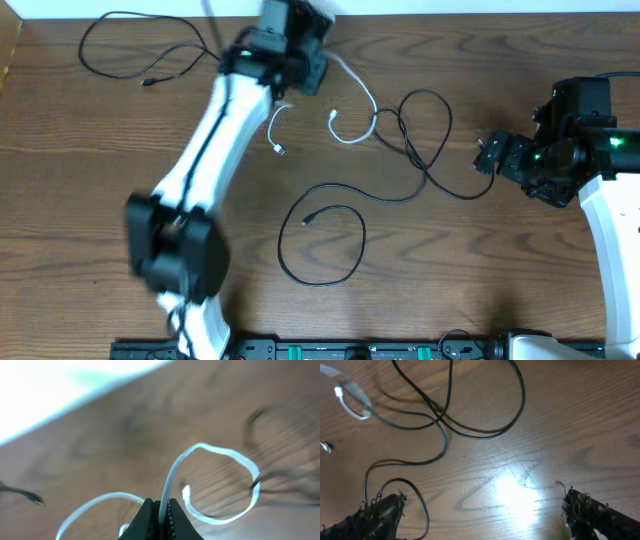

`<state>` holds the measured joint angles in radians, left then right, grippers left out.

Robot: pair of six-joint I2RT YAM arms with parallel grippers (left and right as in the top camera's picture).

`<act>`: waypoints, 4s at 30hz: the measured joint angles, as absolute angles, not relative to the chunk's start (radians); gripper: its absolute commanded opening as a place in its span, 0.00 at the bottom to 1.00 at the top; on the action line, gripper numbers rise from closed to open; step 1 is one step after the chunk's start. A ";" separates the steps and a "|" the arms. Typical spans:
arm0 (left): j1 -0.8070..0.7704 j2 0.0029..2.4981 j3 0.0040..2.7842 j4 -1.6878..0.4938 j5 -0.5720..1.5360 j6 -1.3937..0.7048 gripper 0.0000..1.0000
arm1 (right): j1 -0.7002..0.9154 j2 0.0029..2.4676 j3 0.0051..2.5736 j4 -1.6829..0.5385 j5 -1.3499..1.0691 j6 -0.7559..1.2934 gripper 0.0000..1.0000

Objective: Untangle cables
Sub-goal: 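Lift the white cable upward out of the black loops with the left gripper, then carry the white cable to the top-left and lay it down with the left gripper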

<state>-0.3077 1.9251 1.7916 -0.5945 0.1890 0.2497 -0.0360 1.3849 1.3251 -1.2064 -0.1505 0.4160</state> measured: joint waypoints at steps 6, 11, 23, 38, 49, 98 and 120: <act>-0.358 1.706 1.792 -0.592 0.231 0.215 0.07 | -0.036 1.385 1.325 -1.202 -0.150 0.416 0.99; -0.405 1.639 1.792 -0.569 0.242 0.207 0.08 | -0.036 1.385 1.325 -1.202 -0.150 0.416 0.99; -0.410 1.606 1.791 -0.379 0.242 0.028 0.08 | -0.036 1.385 1.325 -1.208 -0.150 0.416 0.99; -0.410 1.568 1.791 -0.142 0.132 -0.030 0.07 | -0.036 1.385 1.325 -1.212 -0.150 0.416 0.99; -0.410 1.568 1.791 -0.091 0.128 -0.233 0.08 | -0.036 1.385 1.325 -1.213 -0.154 0.416 0.99; -0.266 1.643 1.784 -0.286 -0.031 -0.099 0.08 | -0.036 1.385 1.325 -1.201 -0.187 0.401 0.99; 0.237 1.745 1.784 -0.341 0.517 -0.432 0.07 | -0.036 1.385 1.325 -1.164 -0.188 0.401 0.99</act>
<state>0.2375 1.7454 1.7844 -0.3412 0.5171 -0.4320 -0.0360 1.3849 1.3251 -1.1645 -0.1879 0.4007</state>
